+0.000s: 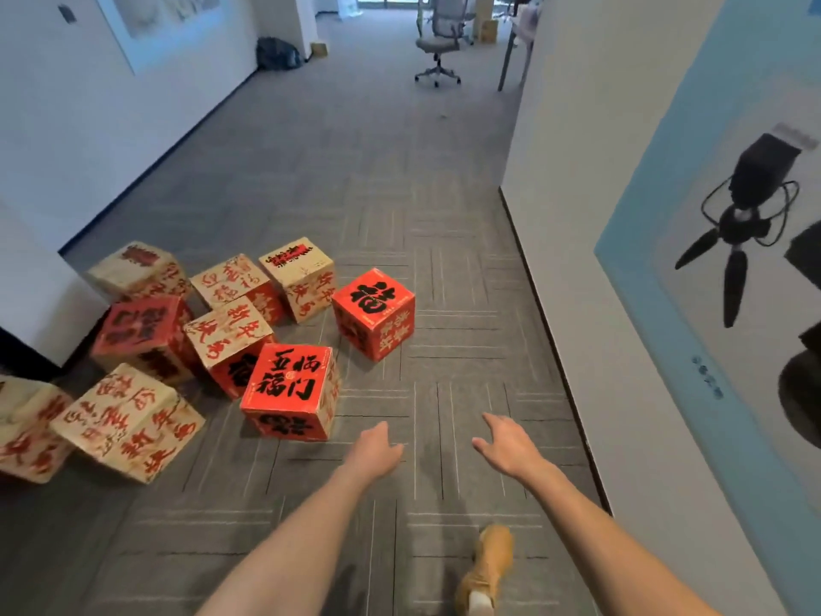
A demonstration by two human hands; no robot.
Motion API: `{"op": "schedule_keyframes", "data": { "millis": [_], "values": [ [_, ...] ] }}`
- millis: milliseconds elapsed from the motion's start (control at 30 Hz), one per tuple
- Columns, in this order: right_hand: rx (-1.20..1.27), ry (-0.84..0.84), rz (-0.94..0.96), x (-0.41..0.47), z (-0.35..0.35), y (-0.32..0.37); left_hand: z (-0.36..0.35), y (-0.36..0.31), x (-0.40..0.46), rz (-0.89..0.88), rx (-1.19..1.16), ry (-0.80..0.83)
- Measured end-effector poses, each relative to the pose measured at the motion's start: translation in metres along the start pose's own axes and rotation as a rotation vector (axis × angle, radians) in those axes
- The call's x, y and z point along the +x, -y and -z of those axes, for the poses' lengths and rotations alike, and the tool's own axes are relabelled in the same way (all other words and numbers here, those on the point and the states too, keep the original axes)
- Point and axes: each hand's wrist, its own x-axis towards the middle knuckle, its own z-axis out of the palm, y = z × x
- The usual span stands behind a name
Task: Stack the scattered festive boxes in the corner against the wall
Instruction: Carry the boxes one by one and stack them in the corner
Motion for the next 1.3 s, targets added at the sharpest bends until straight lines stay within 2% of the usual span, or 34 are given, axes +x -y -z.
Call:
{"op": "schedule_keyframes", "data": {
  "millis": [133,300,533,967,1133,1300],
  "values": [
    [0.0,0.038,0.049,0.103,0.052,-0.004,0.033,-0.042,0.079,0.034,0.008,-0.022],
    [-0.044,0.109,0.106,0.222,0.129,-0.003,0.078,-0.103,0.171,0.145,-0.121,-0.058],
    [-0.155,0.197,0.193,0.371,0.192,0.025,0.125,-0.138,0.279,0.263,-0.207,-0.096],
    [-0.269,0.339,0.184,0.643,0.237,0.124,0.215,-0.115,0.525,0.399,-0.436,-0.043],
    [-0.274,0.424,0.167,0.728,0.22,0.153,0.218,-0.092,0.6,0.51,-0.497,-0.031],
    [-0.278,0.499,0.122,0.815,0.179,0.154,0.195,-0.061,0.68,0.622,-0.555,0.005]
  ]
}}
